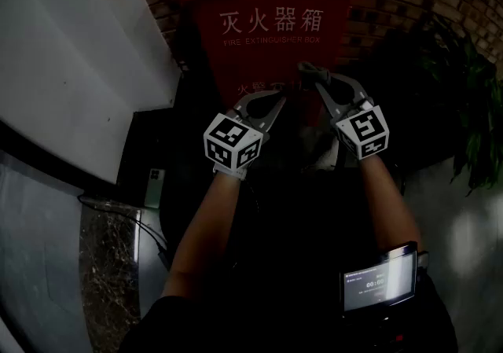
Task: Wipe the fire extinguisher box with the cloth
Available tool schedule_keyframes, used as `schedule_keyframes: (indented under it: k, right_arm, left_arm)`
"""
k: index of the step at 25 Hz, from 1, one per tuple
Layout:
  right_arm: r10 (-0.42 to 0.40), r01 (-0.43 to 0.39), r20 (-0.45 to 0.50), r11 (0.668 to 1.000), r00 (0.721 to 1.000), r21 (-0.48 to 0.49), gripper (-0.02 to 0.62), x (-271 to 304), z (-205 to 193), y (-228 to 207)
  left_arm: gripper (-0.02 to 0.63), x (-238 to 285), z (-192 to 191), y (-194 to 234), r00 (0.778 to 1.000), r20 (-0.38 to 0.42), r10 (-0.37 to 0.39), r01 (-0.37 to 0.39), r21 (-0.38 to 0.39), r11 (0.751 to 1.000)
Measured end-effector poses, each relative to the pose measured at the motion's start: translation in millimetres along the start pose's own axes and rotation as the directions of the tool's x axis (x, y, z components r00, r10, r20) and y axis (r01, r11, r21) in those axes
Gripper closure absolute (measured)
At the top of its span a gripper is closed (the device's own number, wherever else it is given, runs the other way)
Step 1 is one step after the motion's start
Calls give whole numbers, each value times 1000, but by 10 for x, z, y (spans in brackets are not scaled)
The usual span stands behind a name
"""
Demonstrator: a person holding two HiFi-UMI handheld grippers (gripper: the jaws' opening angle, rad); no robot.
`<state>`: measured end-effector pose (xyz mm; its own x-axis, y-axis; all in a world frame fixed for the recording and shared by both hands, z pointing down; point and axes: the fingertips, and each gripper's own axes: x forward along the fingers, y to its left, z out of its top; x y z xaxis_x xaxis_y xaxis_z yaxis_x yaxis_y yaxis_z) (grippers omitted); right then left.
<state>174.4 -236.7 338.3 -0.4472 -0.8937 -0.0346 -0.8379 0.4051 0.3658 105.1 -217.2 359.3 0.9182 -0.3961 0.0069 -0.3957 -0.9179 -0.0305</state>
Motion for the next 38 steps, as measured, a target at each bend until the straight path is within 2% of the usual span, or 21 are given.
schedule_keyframes:
  k: [3,5,7,10,14,16,18,22,26,34,38]
  right_arm:
    - [-97,94,-8,978,995,-184,548,32,348,-461]
    - [-149,136,-23,944,989,-301,548,80,553,-738]
    - [-191,154,-50,896,980,-417,548,138,728,-970]
    - [-240,153,-80,806,968,-571,548,234,957,-1186]
    - [-288,118,-123,694,950,-711,548,436,1078,-1286]
    - [-305,91,-151,654,940,-751,548,532,1042,-1284]
    - [-309,64,-174,628,935,-775,549,601,964,-1240]
    - [-298,18,-197,590,934,-807,550,664,789,-1107]
    - [-273,-32,-231,578,934,-815,550,692,551,-974]
    - [-228,-127,-323,603,918,-787,551,637,-124,-733]
    - [-196,-192,-374,598,906,-778,549,604,-524,-556]
  left_arm:
    - [603,215,345,-8,1000,6,5,-5,17,1000]
    - [603,345,559,2,1000,4,16,-16,33,999]
    - [603,458,763,-5,1000,7,19,-19,46,999]
    - [603,566,991,-52,1000,20,2,-3,54,999]
    - [603,608,1058,-66,1000,13,-1,0,68,998]
    - [603,601,1031,-50,1000,12,2,-2,63,998]
    - [603,580,991,-25,1000,13,6,-7,55,998]
    - [603,566,892,50,1000,13,17,-18,47,999]
    - [603,576,778,147,999,21,38,-39,35,999]
    - [603,683,341,209,998,-3,59,-59,8,998]
    - [603,728,117,223,998,-14,64,-64,-6,998]
